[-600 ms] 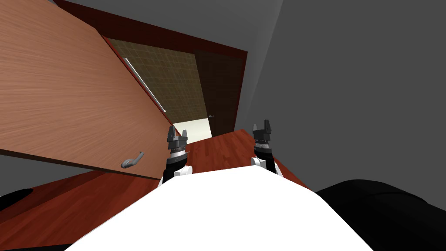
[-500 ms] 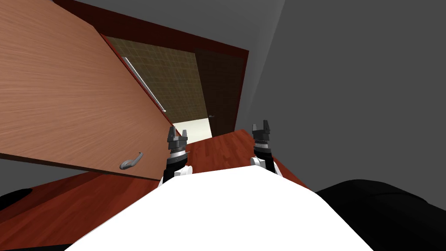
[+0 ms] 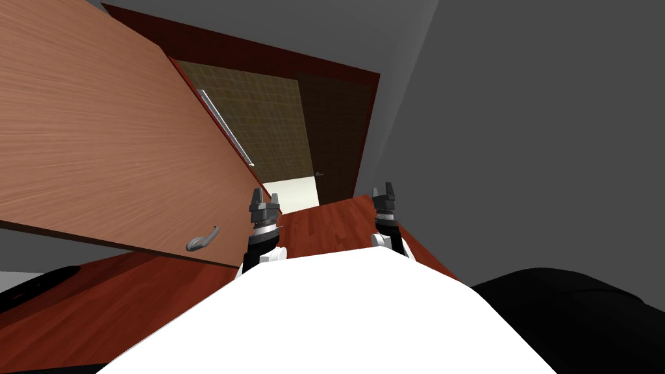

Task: Pull the door open

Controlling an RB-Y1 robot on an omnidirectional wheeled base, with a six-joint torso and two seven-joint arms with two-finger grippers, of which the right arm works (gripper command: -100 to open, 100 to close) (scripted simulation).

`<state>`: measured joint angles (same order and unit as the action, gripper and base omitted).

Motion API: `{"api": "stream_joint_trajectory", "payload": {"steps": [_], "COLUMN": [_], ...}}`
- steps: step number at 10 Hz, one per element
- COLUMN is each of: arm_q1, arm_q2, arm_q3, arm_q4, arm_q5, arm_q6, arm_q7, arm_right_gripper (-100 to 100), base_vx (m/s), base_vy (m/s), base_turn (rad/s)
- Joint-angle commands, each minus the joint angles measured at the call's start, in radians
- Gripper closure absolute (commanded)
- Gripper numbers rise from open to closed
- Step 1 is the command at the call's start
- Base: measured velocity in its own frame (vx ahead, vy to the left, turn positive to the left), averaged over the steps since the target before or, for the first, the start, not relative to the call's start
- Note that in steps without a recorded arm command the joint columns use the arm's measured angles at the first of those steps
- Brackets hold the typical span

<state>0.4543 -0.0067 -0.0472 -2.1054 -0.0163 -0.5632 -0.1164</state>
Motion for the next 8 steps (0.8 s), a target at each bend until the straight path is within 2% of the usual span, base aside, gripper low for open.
{"api": "stream_joint_trajectory", "payload": {"steps": [1,8], "arm_q1": [-0.012,-0.077], "arm_q2": [-0.012,-0.046], "arm_q3": [-0.002,-0.001], "arm_q4": [0.04,0.206], "arm_q5": [-0.011,-0.051], "arm_q6": [-0.011,-0.04], "arm_q7": [0.003,0.022], "arm_right_gripper": [-100,-100], "base_vx": [0.119,0.091], "base_vy": [0.018,0.027], "base_turn": [0.092,0.077]}}
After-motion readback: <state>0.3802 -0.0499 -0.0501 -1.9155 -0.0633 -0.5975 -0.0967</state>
